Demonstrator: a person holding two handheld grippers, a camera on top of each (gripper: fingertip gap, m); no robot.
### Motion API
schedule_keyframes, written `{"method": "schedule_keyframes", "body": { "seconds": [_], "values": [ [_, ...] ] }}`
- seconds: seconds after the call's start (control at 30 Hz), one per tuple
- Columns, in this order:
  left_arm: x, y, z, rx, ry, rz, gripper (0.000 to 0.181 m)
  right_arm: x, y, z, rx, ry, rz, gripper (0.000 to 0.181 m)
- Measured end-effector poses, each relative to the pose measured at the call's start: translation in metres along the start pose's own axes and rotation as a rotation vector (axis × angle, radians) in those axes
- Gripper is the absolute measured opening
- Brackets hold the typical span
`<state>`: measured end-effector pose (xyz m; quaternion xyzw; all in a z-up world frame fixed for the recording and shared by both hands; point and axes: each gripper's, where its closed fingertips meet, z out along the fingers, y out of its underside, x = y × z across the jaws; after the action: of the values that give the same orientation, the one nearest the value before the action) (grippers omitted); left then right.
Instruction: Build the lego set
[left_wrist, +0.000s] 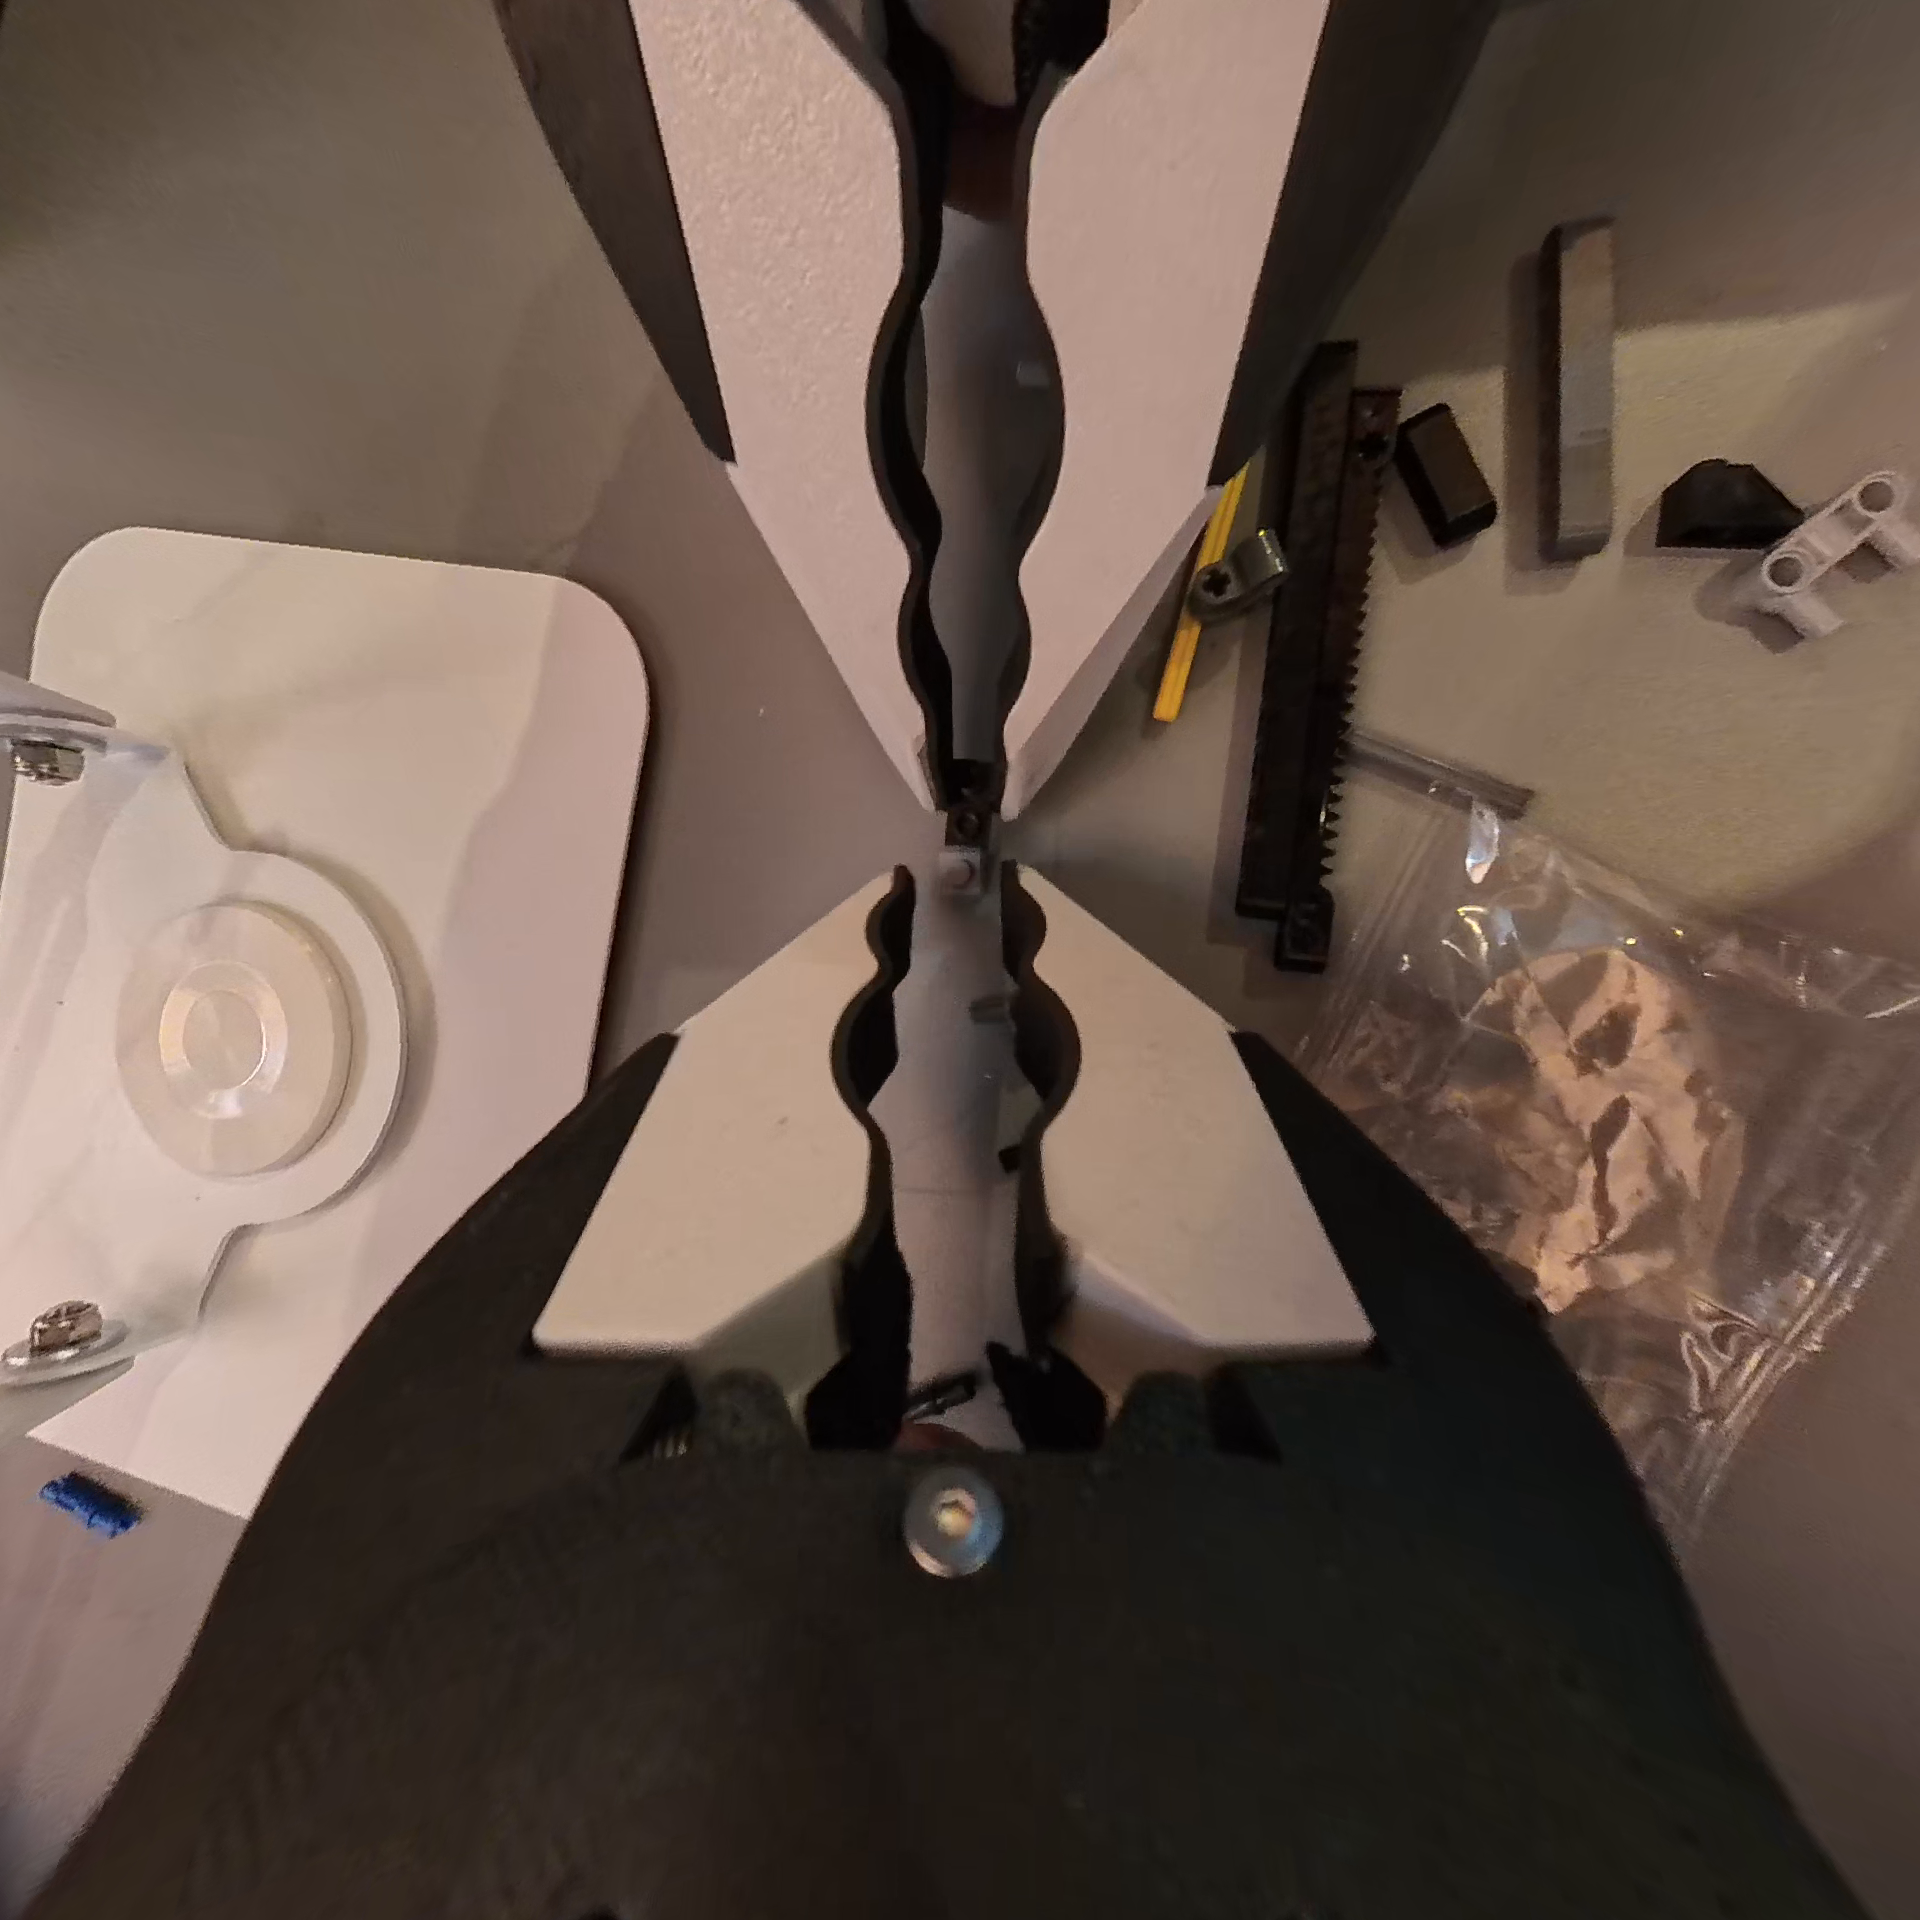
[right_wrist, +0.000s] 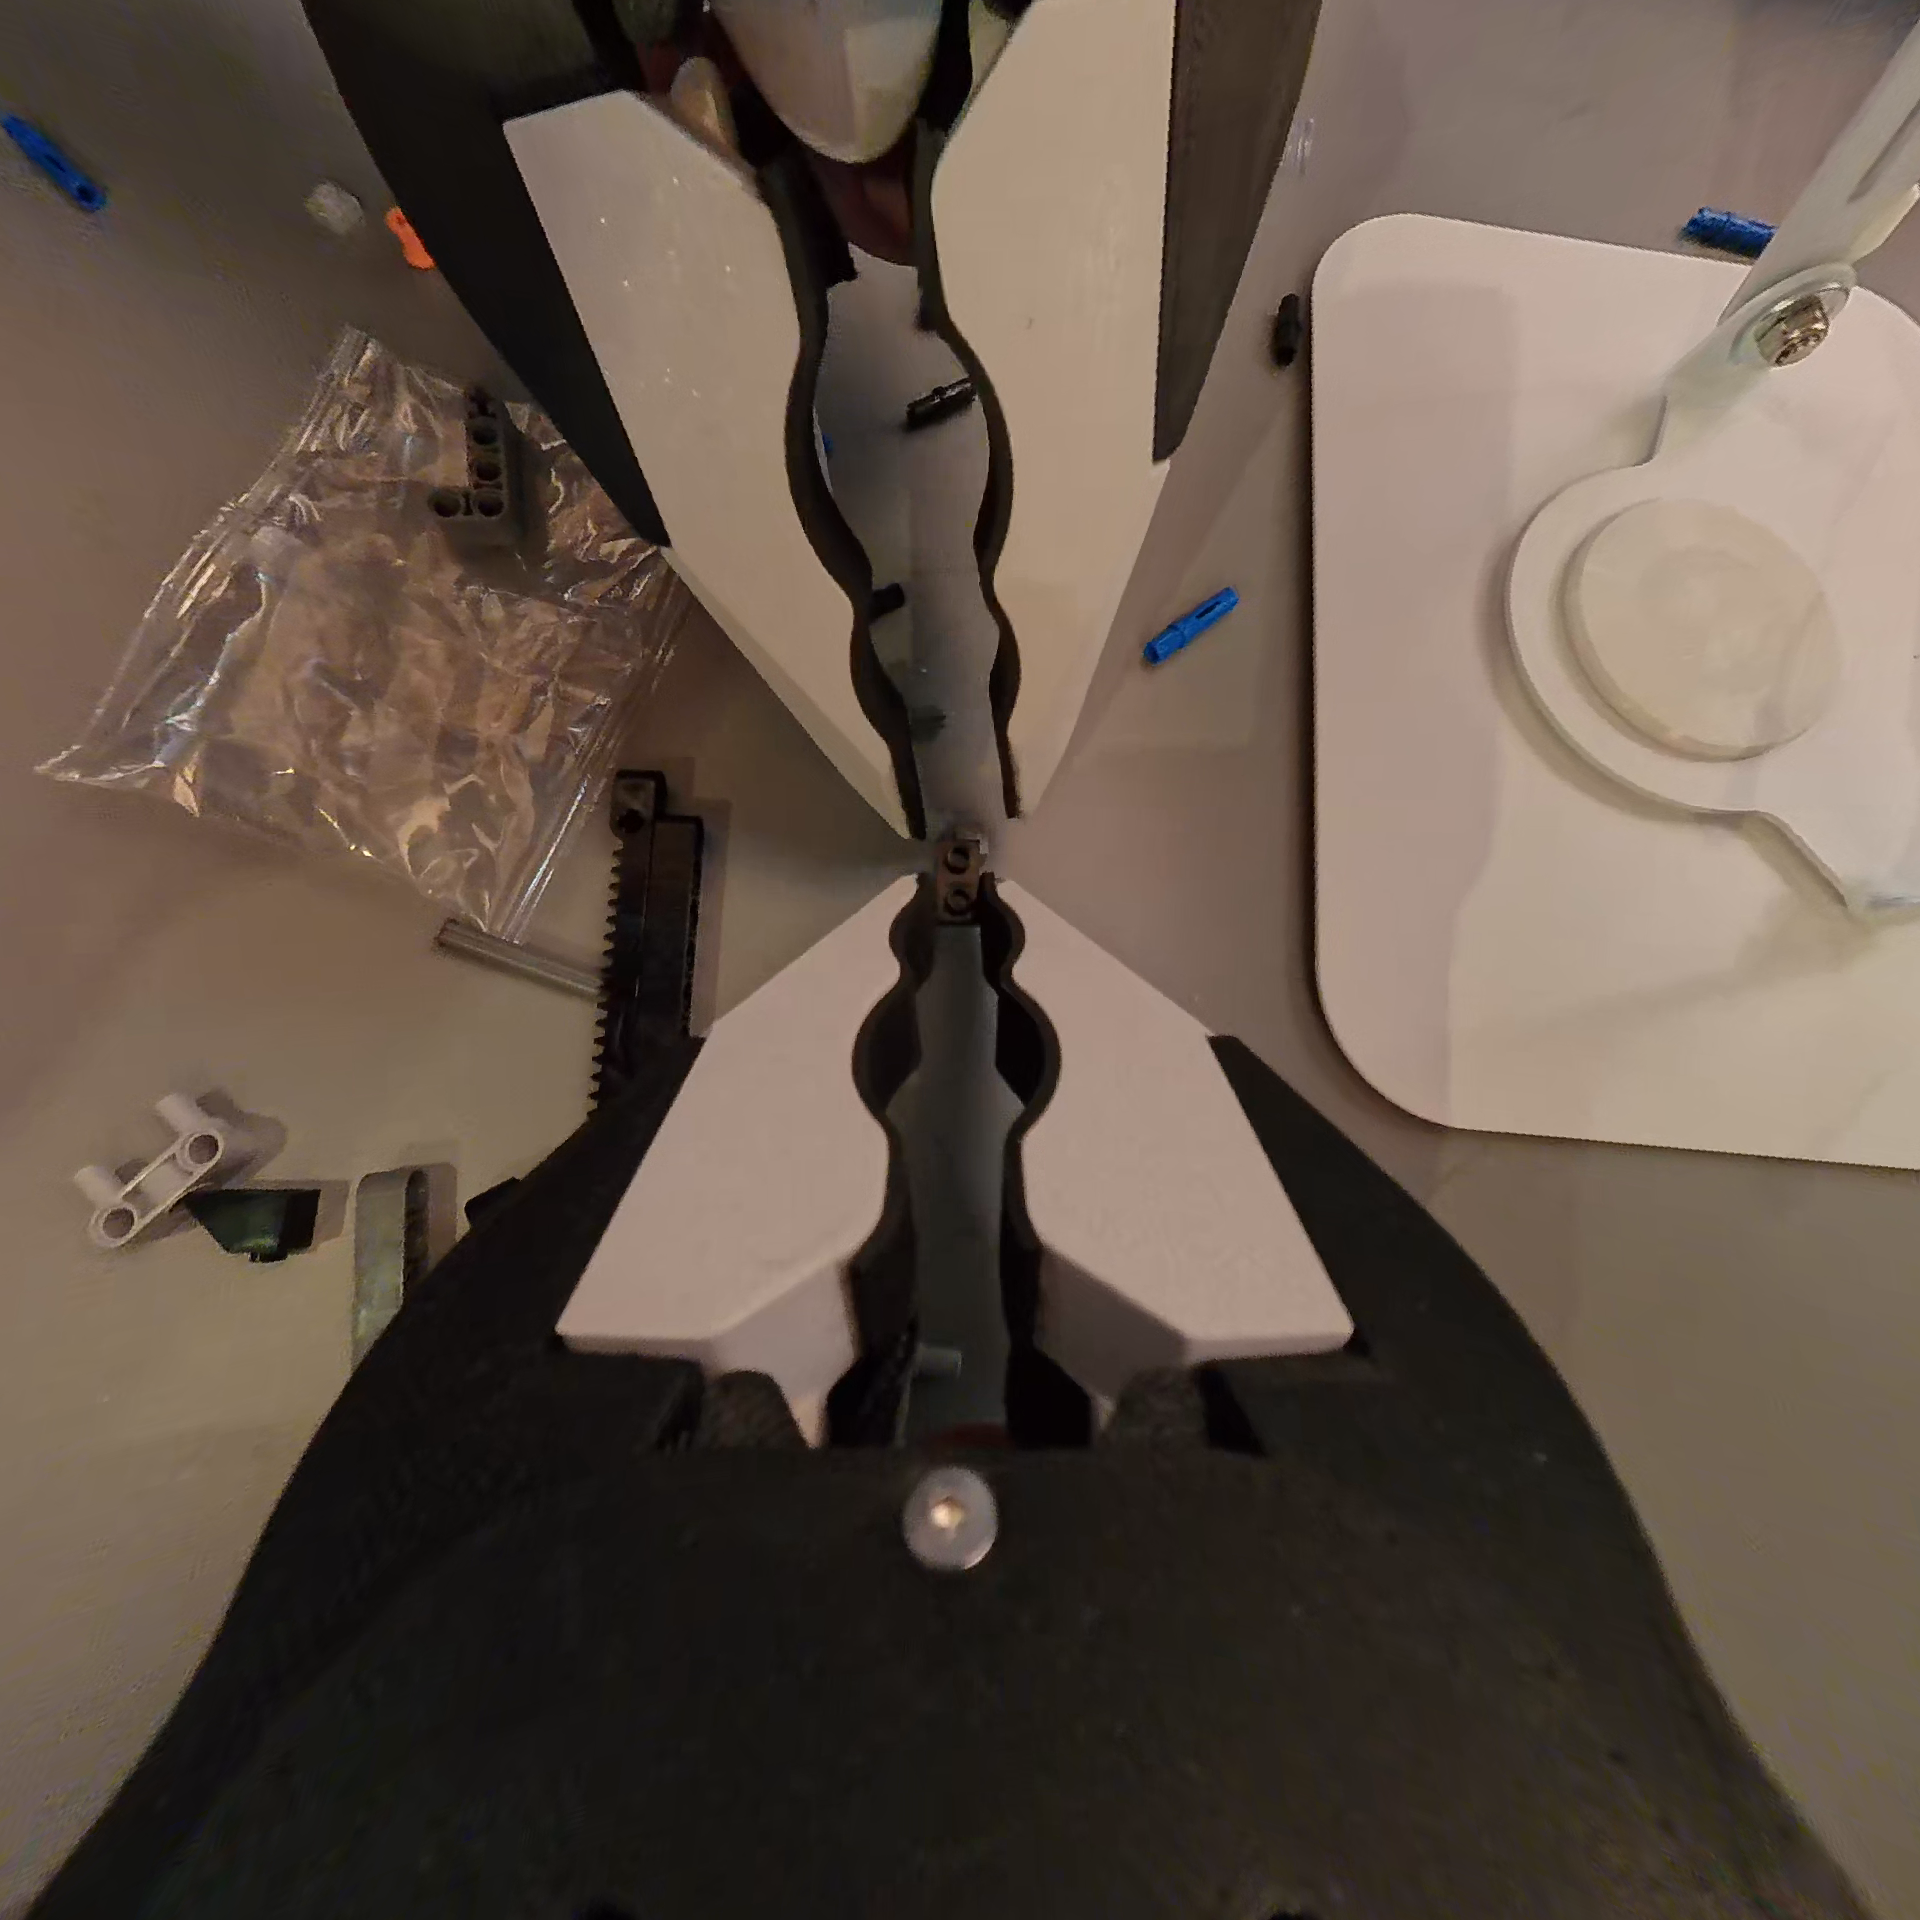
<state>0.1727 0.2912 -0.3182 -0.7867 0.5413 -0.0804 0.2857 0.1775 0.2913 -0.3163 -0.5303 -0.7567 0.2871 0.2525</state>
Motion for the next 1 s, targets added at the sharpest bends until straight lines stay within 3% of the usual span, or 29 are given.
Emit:
{"method": "schedule_keyframes", "body": {
  "seconds": [1.0],
  "values": [
    [-0.002,0.0,-0.007,0.032,-0.013,0.014,0.007,0.002,-0.003,0.009,-0.04,-0.015,-0.005,0.006]
  ]
}}
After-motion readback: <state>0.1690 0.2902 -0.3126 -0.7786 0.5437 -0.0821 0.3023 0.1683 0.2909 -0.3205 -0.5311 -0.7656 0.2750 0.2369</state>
